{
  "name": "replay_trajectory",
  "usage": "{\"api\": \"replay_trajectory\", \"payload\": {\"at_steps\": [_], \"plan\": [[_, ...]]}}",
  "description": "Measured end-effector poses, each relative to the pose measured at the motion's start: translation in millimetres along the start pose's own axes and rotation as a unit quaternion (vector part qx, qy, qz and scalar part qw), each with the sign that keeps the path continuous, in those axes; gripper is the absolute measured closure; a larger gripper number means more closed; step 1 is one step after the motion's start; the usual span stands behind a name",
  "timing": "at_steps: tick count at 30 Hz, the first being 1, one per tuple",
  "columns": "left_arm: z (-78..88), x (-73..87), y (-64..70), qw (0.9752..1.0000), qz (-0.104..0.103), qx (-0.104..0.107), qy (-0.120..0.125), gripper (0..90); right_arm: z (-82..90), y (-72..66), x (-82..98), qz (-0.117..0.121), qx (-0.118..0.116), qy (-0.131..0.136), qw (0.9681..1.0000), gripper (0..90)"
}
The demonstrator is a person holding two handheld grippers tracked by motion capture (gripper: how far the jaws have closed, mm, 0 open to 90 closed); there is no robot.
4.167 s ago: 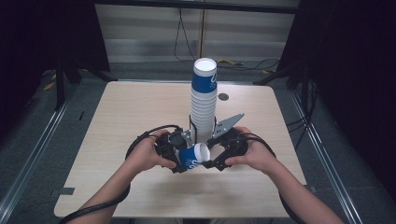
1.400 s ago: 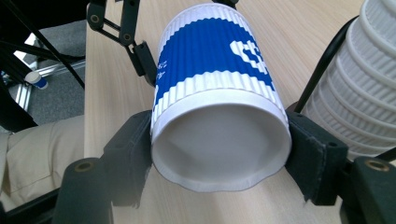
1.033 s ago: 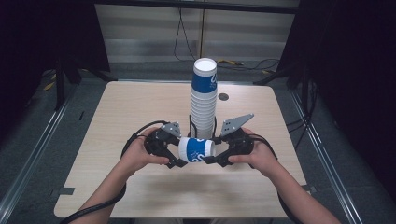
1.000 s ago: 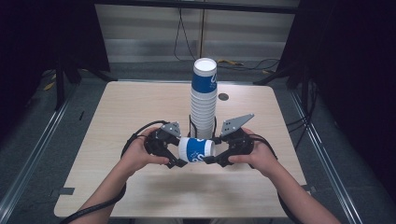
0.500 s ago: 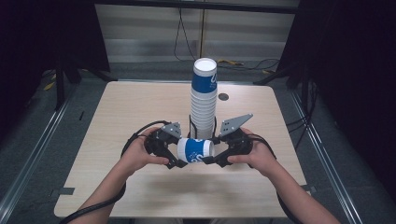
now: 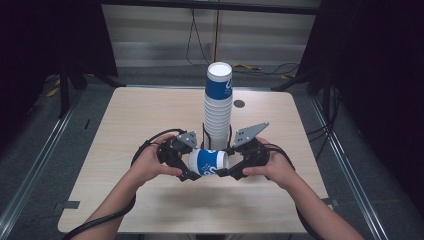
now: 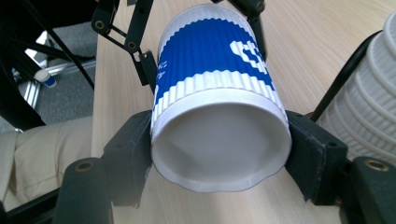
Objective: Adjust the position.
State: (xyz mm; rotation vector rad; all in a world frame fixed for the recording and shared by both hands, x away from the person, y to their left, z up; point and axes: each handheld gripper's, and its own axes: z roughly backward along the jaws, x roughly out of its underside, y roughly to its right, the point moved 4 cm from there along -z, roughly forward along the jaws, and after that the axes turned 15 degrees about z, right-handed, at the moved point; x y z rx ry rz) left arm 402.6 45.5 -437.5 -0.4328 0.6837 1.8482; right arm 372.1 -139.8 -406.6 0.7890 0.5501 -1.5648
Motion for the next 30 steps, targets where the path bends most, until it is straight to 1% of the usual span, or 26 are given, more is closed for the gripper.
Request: {"api": "replay_trajectory", "payload": {"at_steps": [1,2,3,5,7,8,9,10,11,13,14,15,16,19,20,21,22,23,24,25,26,27,28,30], "plan": [[-0.3,0.2,0.1,1.0000,0.005,0.002,-0.001,18.2,-0.1,-0.9,-0.2,0.003,0.002,-0.005,1.0000,29.7],[-1.0,0.0,-0.4,0.9999,0.011,-0.004,-0.001,14.6,-0.2,-1.1,-0.1,0.002,0.001,-0.005,1.0000,29.7],[-0.7,0.0,-1.1,0.9999,0.010,-0.005,0.002,12.1,-0.3,-1.3,0.0,0.003,0.001,-0.002,1.0000,29.7],[-0.2,0.2,-2.3,0.9999,0.013,-0.002,0.007,12.2,0.4,-0.8,-0.1,0.002,0.002,-0.001,1.0000,29.7],[-0.9,0.1,-3.5,0.9997,0.018,-0.012,0.008,7.9,0.9,-0.4,-0.4,0.001,0.003,0.001,1.0000,29.7],[-1.1,-0.1,-3.4,0.9997,0.017,-0.015,0.006,4.2,0.4,-0.6,-0.5,0.001,0.002,0.002,1.0000,29.7],[-1.5,-0.2,-3.3,0.9997,0.014,-0.020,0.005,3.1,0.0,-1.0,-0.5,0.001,0.000,0.001,1.0000,29.7],[-1.8,-0.4,-2.8,0.9997,0.016,-0.020,0.005,2.3,-0.4,-1.2,-0.6,0.000,0.000,0.000,1.0000,29.7],[-1.3,-0.6,-2.8,0.9996,0.011,-0.026,0.003,1.2,-0.6,-1.2,-0.6,0.000,-0.002,0.001,1.0000,29.7],[-1.5,-0.9,-3.4,0.9995,0.015,-0.027,0.001,0.0,-1.2,-1.1,-0.8,0.000,-0.004,0.001,1.0000,29.7],[-1.4,-1.0,-3.4,0.9995,0.014,-0.027,0.001,0.0,-1.4,-1.0,-0.8,0.001,-0.005,0.001,1.0000,29.7],[-0.8,-1.3,-3.6,0.9995,0.006,-0.029,-0.002,0.0,-1.7,-0.7,-0.6,0.001,-0.005,0.000,1.0000,29.6],[-1.2,-2.1,-3.1,0.9997,0.000,-0.026,-0.002,0.0,-1.9,-0.7,-0.7,0.002,-0.004,-0.002,1.0000,29.7],[-1.4,-4.7,-0.8,0.9997,-0.004,-0.026,0.000,0.0,-2.9,-0.5,-1.0,0.001,-0.009,-0.001,1.0000,29.6],[-1.8,-5.3,-0.5,0.9996,-0.009,-0.025,-0.001,0.0,-3.1,-0.6,-1.1,0.001,-0.009,-0.002,1.0000,29.6],[-2.5,-5.7,0.3,0.9996,-0.010,-0.025,0.002,0.0,-3.6,-0.5,-1.1,0.001,-0.011,-0.002,0.9999,29.6],[-2.7,-6.3,0.6,0.9997,-0.012,-0.019,0.004,0.0,-3.8,-0.8,-1.4,0.003,-0.011,-0.002,0.9999,29.6],[-2.9,-6.2,0.8,0.9998,-0.007,-0.020,0.005,0.0,-3.8,-1.2,-2.2,0.006,-0.010,0.001,0.9999,29.6],[-3.4,-6.3,0.9,0.9999,-0.007,-0.015,0.005,0.0,-3.7,-1.1,-2.6,0.006,-0.010,0.002,0.9999,29.6],[-3.1,-6.2,1.5,0.9999,-0.015,-0.006,0.006,2.0,-3.3,-0.9,-2.9,0.005,-0.010,0.003,0.9999,29.6],[-2.8,-5.8,3.3,0.9997,-0.021,0.003,0.010,8.5,-3.1,-0.6,-3.0,0.004,-0.010,0.005,0.9999,29.6],[-3.1,-5.6,4.6,0.9996,-0.026,0.003,0.011,15.7,-2.8,-0.2,-2.7,0.005,-0.006,0.002,1.0000,29.7],[-3.1,-5.5,5.7,0.9995,-0.029,0.002,0.011,16.2,-2.6,-0.3,-2.2,0.004,-0.008,0.002,1.0000,29.7],[-2.1,-4.9,5.9,0.9996,-0.026,0.006,0.013,16.7,-2.4,-0.7,-0.8,0.005,-0.009,0.001,0.9999,29.7]]}}
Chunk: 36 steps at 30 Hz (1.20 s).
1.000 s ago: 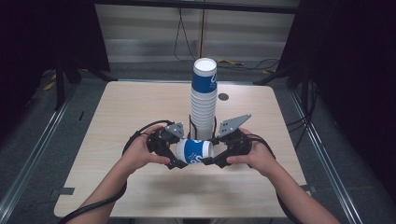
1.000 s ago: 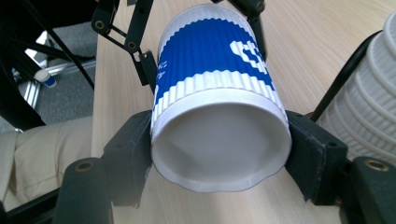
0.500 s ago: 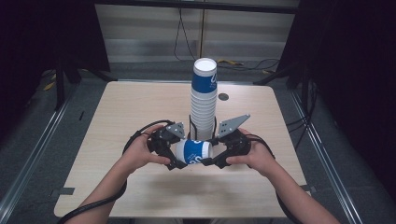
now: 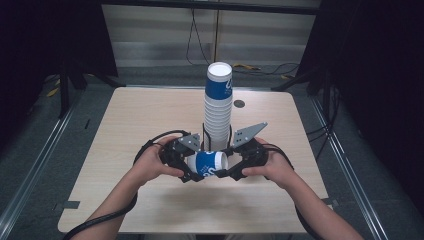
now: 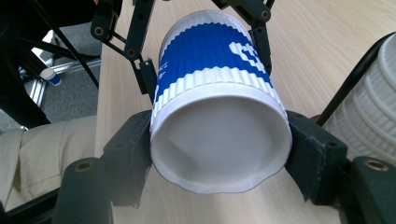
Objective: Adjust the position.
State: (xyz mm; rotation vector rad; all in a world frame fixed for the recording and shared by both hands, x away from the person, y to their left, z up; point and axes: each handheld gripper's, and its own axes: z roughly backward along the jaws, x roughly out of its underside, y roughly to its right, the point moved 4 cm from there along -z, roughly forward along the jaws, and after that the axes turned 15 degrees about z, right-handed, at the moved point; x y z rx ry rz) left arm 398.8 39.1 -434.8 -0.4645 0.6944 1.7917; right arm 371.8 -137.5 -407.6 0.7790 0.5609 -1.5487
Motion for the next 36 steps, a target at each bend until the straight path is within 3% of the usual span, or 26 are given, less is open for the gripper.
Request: {"api": "replay_trajectory", "payload": {"at_steps": [9,17,20,27,32,36], "plan": [[5.3,-0.6,2.9,1.0000,-0.001,-0.008,-0.001,20.1,1.0,-0.7,-0.4,0.002,-0.003,0.013,0.9999,29.9],[4.8,0.8,4.3,0.9997,0.002,-0.014,-0.018,20.9,-3.0,-1.9,-0.1,0.008,-0.006,0.006,0.9999,29.5],[4.7,0.9,4.6,0.9996,0.013,-0.011,-0.023,21.1,-4.1,-2.7,-0.8,0.008,-0.004,-0.001,1.0000,28.9],[3.1,1.1,5.7,0.9988,0.010,-0.016,-0.045,21.4,-7.1,-4.8,-2.1,0.015,-0.006,-0.011,0.9998,24.7],[0.8,3.4,4.6,0.9978,0.015,-0.023,-0.061,21.3,-7.5,-6.1,-2.9,0.020,-0.011,-0.036,0.9991,19.4],[-0.9,4.4,4.7,0.9963,0.015,-0.032,-0.078,21.2,-6.2,-6.9,-5.0,0.027,-0.019,-0.077,0.9965,17.0]]}}
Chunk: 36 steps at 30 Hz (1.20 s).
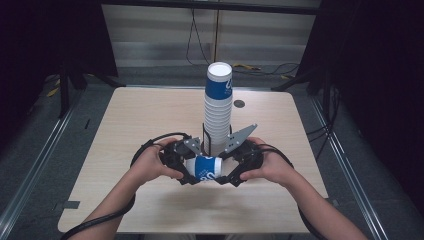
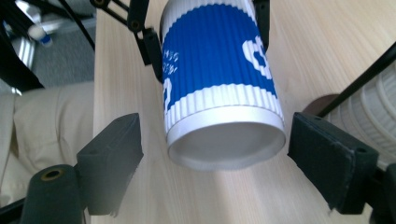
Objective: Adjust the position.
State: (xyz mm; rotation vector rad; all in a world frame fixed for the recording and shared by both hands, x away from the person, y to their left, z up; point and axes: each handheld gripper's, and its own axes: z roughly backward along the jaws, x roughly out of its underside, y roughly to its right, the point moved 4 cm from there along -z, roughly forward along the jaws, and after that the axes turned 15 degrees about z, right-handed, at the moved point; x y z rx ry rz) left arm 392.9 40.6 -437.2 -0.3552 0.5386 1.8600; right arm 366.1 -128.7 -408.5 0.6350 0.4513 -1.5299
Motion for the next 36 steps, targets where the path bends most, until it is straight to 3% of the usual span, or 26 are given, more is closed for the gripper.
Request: {"api": "replay_trajectory", "payload": {"at_steps": [6,8,14,15,20,21,23,28,33,34,36], "plan": [[-1.1,-0.7,2.6,0.9999,0.003,0.001,-0.010,21.0,-2.0,-0.8,-5.0,0.006,-0.008,-0.060,0.9982,17.2],[-1.3,-1.3,3.9,0.9999,-0.001,0.001,-0.015,21.0,-4.0,0.0,-6.2,0.020,-0.003,-0.083,0.9964,17.2],[-3.8,-2.0,6.8,0.9995,-0.008,0.000,-0.031,20.7,-9.6,0.3,-9.6,0.027,-0.018,-0.107,0.9937,18.2],[-4.6,-1.5,7.2,0.9991,-0.012,-0.002,-0.040,20.7,-9.4,-1.4,-9.9,0.016,-0.019,-0.120,0.9924,18.6],[-7.3,-1.3,7.9,0.9989,-0.016,-0.001,-0.044,20.5,-13.7,-0.4,-13.7,0.028,-0.023,-0.119,0.9923,21.6],[-7.6,-1.5,8.4,0.9989,-0.017,0.001,-0.044,20.5,-13.3,-2.1,-13.7,0.017,-0.026,-0.127,0.9914,22.5],[-7.4,-1.9,9.1,0.9990,-0.015,0.001,-0.042,20.4,-15.9,-3.2,-12.8,0.020,-0.029,-0.134,0.9904,22.9],[-5.4,-3.7,9.1,0.9991,-0.017,0.000,-0.040,20.3,-20.3,-2.6,-11.0,0.031,-0.033,-0.125,0.9911,28.9],[-2.8,-5.0,8.1,0.9985,-0.029,-0.006,-0.046,20.3,-24.3,-4.2,-6.3,0.021,-0.032,-0.126,0.9912,30.2],[-2.5,-4.9,9.6,0.9987,-0.025,-0.001,-0.044,20.3,-24.8,-3.6,-4.8,0.022,-0.031,-0.123,0.9916,30.5],[-1.4,-5.3,8.7,0.9986,-0.035,-0.012,-0.036,20.0,-26.5,-2.5,-2.2,0.030,-0.031,-0.109,0.9931,30.7]]}}
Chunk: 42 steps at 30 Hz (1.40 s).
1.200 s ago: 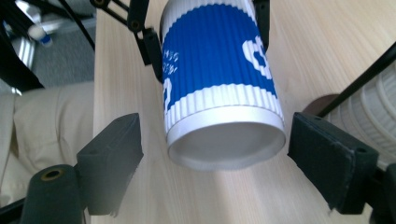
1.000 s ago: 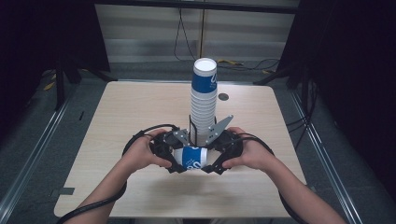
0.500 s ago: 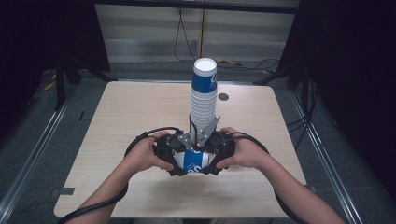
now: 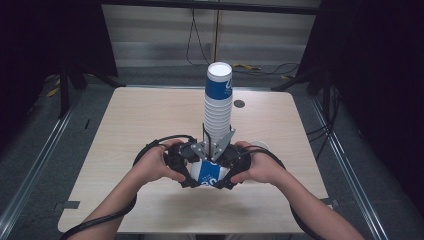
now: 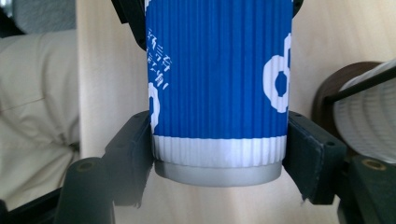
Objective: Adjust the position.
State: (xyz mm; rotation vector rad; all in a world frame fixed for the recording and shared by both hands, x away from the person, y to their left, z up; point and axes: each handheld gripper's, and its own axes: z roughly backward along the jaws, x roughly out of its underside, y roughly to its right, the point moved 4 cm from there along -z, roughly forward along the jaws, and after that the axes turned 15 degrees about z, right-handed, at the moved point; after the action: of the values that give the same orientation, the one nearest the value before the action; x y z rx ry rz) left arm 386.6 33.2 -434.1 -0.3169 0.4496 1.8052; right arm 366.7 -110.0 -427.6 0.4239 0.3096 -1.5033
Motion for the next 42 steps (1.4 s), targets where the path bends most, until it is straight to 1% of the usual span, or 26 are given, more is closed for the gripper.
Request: {"api": "replay_trajectory", "payload": {"at_steps": [2,4,6,8,9,11,12,14,15,16,17,19,20,21,23,24,27,28,29,31,32,33,36,39,41,42], "plan": [[0.5,0.3,-0.2,0.9999,-0.004,0.003,0.013,18.6,0.6,-0.4,1.6,-0.001,0.006,0.011,0.9999,30.6],[0.8,1.9,-2.5,0.9995,0.003,0.012,0.027,17.4,1.9,-0.4,2.9,-0.001,0.014,0.021,0.9997,30.6],[1.0,4.4,-4.2,0.9987,0.027,0.025,0.036,16.6,3.3,-1.7,4.5,-0.004,0.014,0.023,0.9996,30.5],[1.9,8.7,-6.3,0.9982,0.027,0.030,0.045,15.5,5.1,-1.9,7.1,-0.005,0.018,0.023,0.9995,30.5],[2.9,11.4,-7.9,0.9979,0.036,0.032,0.044,15.4,5.8,-1.9,8.5,-0.002,0.016,0.027,0.9995,30.5],[4.1,15.9,-10.4,0.9970,0.042,0.040,0.051,15.2,7.4,-2.5,11.4,-0.010,0.024,0.033,0.9991,30.4],[5.3,17.8,-11.6,0.9962,0.046,0.044,0.059,15.2,8.3,-2.6,12.5,-0.013,0.022,0.039,0.9989,30.3],[7.9,20.2,-13.3,0.9941,0.055,0.052,0.078,15.2,11.0,-1.8,14.1,-0.018,0.031,0.057,0.9977,30.2],[10.3,20.5,-13.8,0.9924,0.055,0.058,0.094,15.2,11.7,-2.2,14.3,-0.020,0.026,0.065,0.9974,30.2],[12.2,20.4,-14.1,0.9909,0.058,0.063,0.104,15.3,12.1,-2.3,14.8,-0.025,0.033,0.067,0.9969,30.1],[13.5,19.6,-13.8,0.9875,0.063,0.074,0.124,15.4,12.3,-1.7,15.1,-0.020,0.037,0.070,0.9967,30.1],[15.4,18.3,-14.3,0.9861,0.061,0.078,0.134,15.0,12.6,-1.5,15.0,-0.025,0.036,0.087,0.9952,30.1],[15.1,17.5,-13.8,0.9849,0.066,0.079,0.139,15.0,12.6,-1.9,14.5,-0.026,0.037,0.092,0.9947,30.0],[15.2,16.3,-14.4,0.9852,0.061,0.073,0.143,15.0,12.7,-2.1,13.8,-0.028,0.033,0.098,0.9943,30.0],[15.3,15.1,-14.0,0.9838,0.067,0.077,0.147,14.6,11.9,-2.0,13.0,-0.030,0.038,0.097,0.9941,30.1],[15.7,14.9,-14.5,0.9843,0.064,0.076,0.146,14.2,11.6,-2.1,12.6,-0.033,0.036,0.100,0.9937,30.0],[16.1,13.4,-15.0,0.9811,0.072,0.076,0.162,12.8,11.9,-1.2,12.5,-0.033,0.039,0.108,0.9929,30.1],[16.0,13.5,-15.5,0.9815,0.071,0.076,0.161,11.1,12.8,-0.5,13.2,-0.034,0.041,0.111,0.9924,30.1],[15.3,13.2,-16.0,0.9811,0.079,0.069,0.163,8.6,13.1,-0.7,13.4,-0.034,0.041,0.112,0.9922,30.1],[14.6,12.3,-16.8,0.9811,0.078,0.064,0.165,2.7,13.6,-1.4,13.2,-0.035,0.040,0.120,0.9914,30.1],[13.7,11.6,-16.1,0.9801,0.080,0.067,0.169,0.6,13.9,-1.8,12.9,-0.033,0.041,0.119,0.9915,30.1],[13.8,11.4,-15.9,0.9806,0.077,0.069,0.166,0.0,14.1,-1.7,12.2,-0.033,0.043,0.122,0.9911,30.1],[11.8,9.6,-14.2,0.9805,0.077,0.071,0.166,0.7,14.1,-1.6,10.1,-0.030,0.043,0.129,0.9903,30.1],[10.5,8.1,-12.9,0.9804,0.068,0.075,0.169,3.7,14.3,-1.7,8.6,-0.030,0.042,0.133,0.9897,30.1],[11.4,8.4,-12.6,0.9802,0.057,0.081,0.171,9.0,14.0,-1.3,8.8,-0.028,0.044,0.135,0.9895,30.1],[11.8,8.8,-11.4,0.9796,0.059,0.081,0.174,13.3,13.9,-0.7,9.5,-0.029,0.047,0.134,0.9895,30.1]]}}
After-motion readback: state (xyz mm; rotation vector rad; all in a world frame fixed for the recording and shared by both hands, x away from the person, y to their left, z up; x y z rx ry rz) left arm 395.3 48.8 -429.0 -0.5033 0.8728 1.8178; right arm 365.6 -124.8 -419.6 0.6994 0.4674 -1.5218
